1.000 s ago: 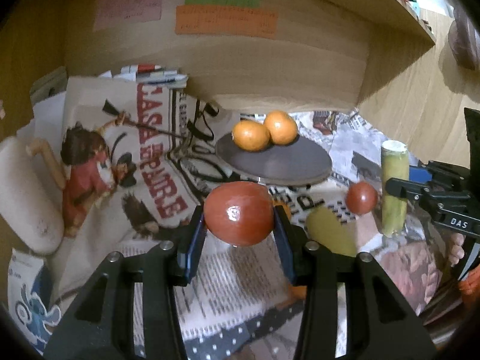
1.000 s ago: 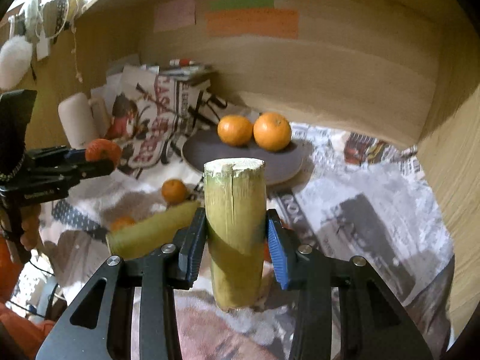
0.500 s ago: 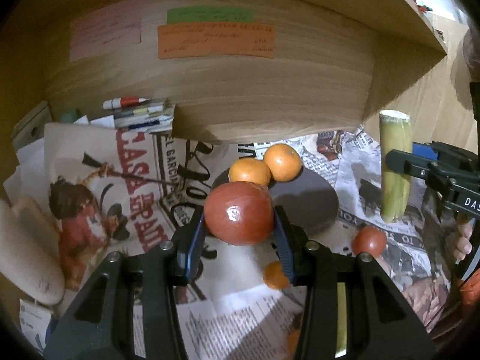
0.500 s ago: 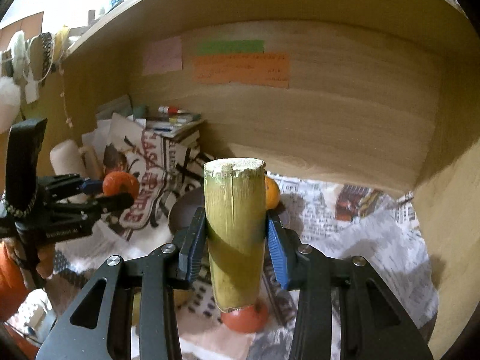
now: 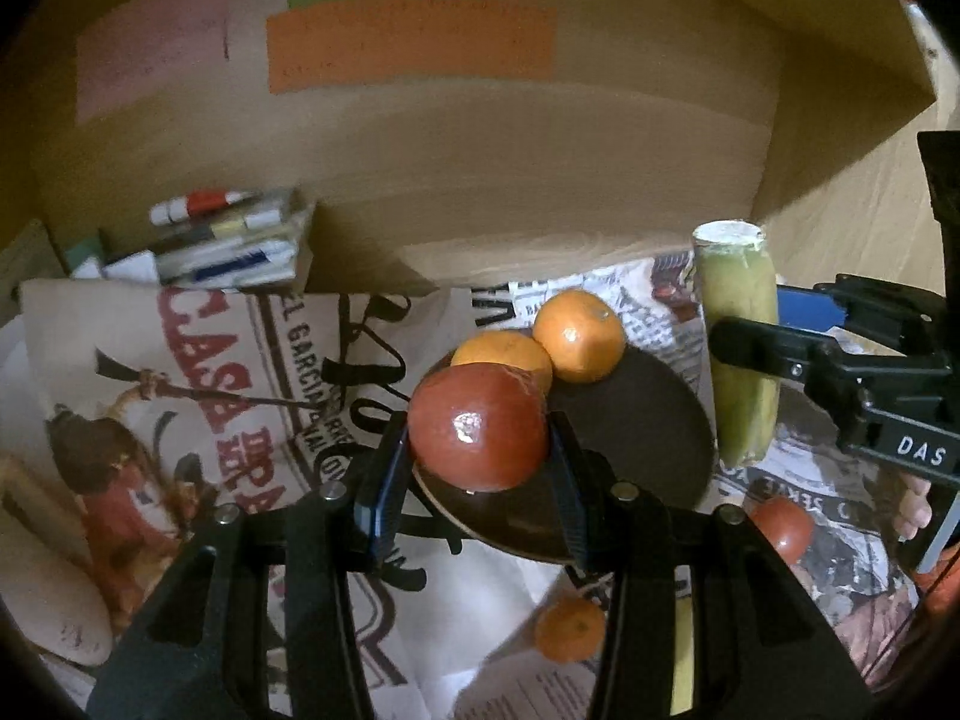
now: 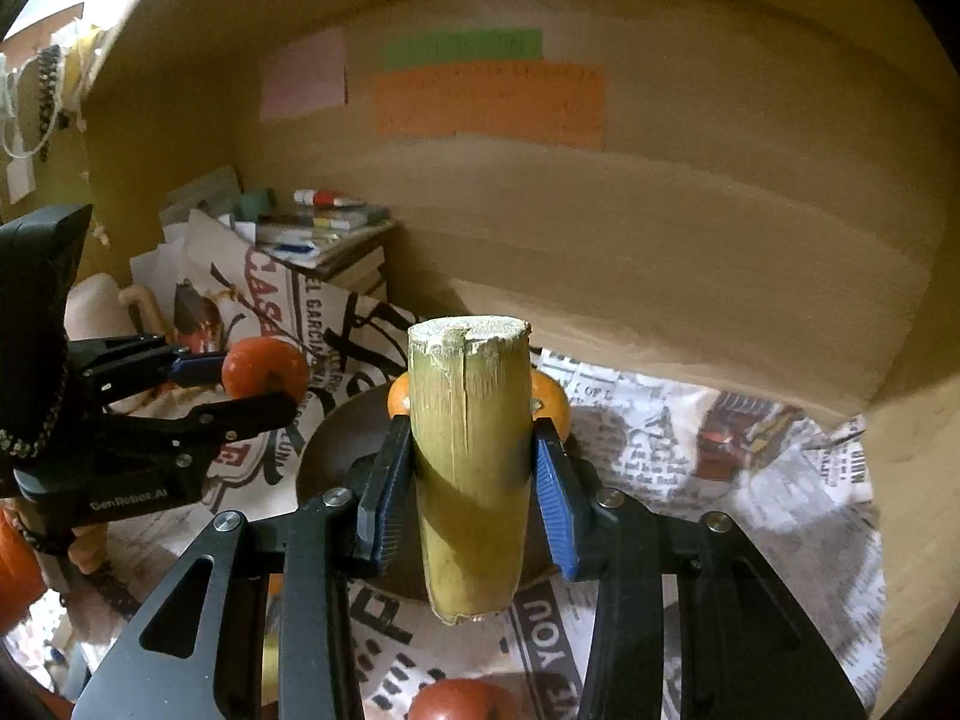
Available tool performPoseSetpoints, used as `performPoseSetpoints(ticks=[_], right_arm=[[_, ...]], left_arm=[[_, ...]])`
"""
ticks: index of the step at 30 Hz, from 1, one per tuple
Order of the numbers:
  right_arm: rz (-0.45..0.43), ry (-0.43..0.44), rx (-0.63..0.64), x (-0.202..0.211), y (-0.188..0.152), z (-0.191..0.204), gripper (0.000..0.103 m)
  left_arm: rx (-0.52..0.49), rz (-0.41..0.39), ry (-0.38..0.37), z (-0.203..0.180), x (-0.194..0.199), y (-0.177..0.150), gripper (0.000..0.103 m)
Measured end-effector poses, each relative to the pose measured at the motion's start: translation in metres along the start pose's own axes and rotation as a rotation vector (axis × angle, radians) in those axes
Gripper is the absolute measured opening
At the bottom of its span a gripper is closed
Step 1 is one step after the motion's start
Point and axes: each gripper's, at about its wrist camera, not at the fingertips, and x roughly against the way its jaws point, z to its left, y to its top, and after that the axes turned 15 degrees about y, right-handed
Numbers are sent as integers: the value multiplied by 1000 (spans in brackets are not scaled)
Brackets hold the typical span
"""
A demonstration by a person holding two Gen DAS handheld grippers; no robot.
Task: Organize fruits
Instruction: 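Carry tomato and corn cob onto the grey plate and release both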
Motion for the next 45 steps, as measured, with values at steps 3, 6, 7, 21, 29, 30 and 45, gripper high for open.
performPoseSetpoints(ticks=[3,6,7,21,29,30,45], right_arm=[[34,11,-10,-15,0,-5,36],[70,7,-8,-30,0,-8,36],[82,8,-6,-35,0,-9,36],[145,19,-8,-70,8,-19,36],[169,30,-24,-76,7,-22,36],[173,29,-24,-77,7,-23,36],[160,0,29,-65,11,-11,42]], left_arm=[[-11,37,-6,-3,-16,1,44],[-26,65,-13,-6,-29,0,44],[-32,71,-16,-8,-32,0,44],[-79,138,-53,-20,-58,-4,44],[-79,173,-54,-20,-73,-3,44],[-78,181,-57,-20,-75,-3,44],[-57,91,-13,-10,-51,-1,66]])
